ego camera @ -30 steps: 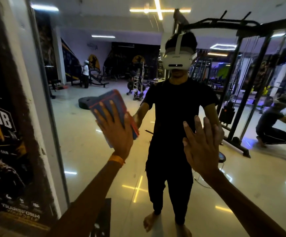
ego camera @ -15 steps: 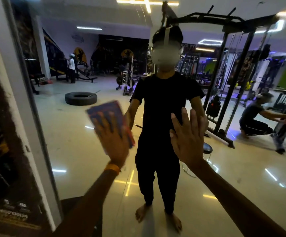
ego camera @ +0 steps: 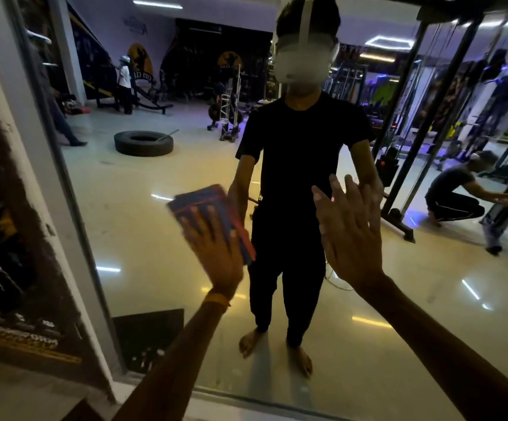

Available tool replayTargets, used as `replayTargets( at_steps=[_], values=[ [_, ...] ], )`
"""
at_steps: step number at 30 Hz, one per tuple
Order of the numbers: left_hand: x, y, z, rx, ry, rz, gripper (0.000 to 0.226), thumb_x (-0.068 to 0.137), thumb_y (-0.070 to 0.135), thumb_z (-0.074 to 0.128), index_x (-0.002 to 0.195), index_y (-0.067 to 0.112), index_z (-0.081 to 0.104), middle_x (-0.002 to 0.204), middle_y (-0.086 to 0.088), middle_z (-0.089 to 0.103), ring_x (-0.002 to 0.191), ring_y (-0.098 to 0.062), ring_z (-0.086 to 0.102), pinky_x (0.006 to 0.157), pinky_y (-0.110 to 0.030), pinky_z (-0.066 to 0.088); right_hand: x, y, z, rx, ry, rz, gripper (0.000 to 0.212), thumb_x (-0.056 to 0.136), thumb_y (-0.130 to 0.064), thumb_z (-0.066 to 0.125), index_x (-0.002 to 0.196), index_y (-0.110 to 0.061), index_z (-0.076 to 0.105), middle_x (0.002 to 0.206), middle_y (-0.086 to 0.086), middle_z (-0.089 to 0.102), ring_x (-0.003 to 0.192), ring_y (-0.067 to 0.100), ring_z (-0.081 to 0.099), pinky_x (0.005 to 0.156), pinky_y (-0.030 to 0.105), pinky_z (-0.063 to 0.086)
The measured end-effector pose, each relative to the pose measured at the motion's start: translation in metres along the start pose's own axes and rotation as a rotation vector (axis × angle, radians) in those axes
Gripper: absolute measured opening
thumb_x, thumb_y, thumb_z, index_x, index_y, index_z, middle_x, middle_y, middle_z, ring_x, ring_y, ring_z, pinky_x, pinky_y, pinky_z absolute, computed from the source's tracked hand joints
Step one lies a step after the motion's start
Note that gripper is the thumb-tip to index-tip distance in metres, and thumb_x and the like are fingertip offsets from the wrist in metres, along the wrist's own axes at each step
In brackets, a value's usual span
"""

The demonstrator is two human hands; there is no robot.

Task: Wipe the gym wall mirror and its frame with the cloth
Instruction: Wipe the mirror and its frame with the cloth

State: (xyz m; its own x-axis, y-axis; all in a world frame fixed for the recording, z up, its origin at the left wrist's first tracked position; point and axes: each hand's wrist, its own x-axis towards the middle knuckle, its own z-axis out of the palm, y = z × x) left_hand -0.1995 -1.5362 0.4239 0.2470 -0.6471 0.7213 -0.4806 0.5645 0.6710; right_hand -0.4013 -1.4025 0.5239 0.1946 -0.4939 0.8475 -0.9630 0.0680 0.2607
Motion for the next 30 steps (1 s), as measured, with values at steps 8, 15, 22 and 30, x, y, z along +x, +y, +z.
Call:
replayTargets(
  at_steps=[8,15,22,30],
  values=[
    [-0.014,-0.063,0.009,0.1,0.07,0.029,0.067,0.11,0.05,0.021,0.165,0.018,0.002,0.172,-0.015,0.005,0.158,-0.041,0.004,0.129,-0.05,0.0,-0.009,0.007,0.017,0.045,-0.017,-0.044,0.062,0.104,-0.033,0.048,0.161,-0.021,0.027,0.169,0.016,0.021,0.157,0.04,0.016,0.123,0.065,0.015],
    [-0.039,0.005,0.027,-0.063,0.127,-0.268,0.077,0.108,0.061,0.016,0.164,0.009,0.01,0.171,-0.019,0.008,0.157,-0.047,0.008,0.128,-0.057,0.009,-0.025,0.017,0.023,-0.02,-0.027,-0.092,0.059,0.105,-0.036,0.05,0.161,-0.022,0.034,0.168,0.015,0.024,0.156,0.039,0.019,0.124,0.061,0.017],
    [-0.055,-0.047,0.036,0.122,0.089,0.11,0.068,0.11,0.053,0.024,0.165,0.017,0.006,0.172,-0.008,0.001,0.16,-0.03,0.003,0.13,-0.052,0.004,-0.027,0.029,0.025,-0.129,-0.031,-0.17,0.062,0.107,-0.046,0.043,0.163,-0.023,0.028,0.167,0.013,0.028,0.154,0.036,0.024,0.12,0.056,0.026],
    [-0.063,-0.016,0.054,-0.088,0.282,-0.519,0.076,0.108,0.054,0.031,0.162,0.002,0.017,0.169,-0.024,0.016,0.157,-0.036,0.009,0.129,-0.047,0.007,-0.025,0.026,0.022,-0.096,-0.023,-0.17,0.055,0.109,-0.045,0.034,0.16,-0.025,0.038,0.166,0.011,0.031,0.154,0.034,0.021,0.126,0.053,0.009]
  ],
)
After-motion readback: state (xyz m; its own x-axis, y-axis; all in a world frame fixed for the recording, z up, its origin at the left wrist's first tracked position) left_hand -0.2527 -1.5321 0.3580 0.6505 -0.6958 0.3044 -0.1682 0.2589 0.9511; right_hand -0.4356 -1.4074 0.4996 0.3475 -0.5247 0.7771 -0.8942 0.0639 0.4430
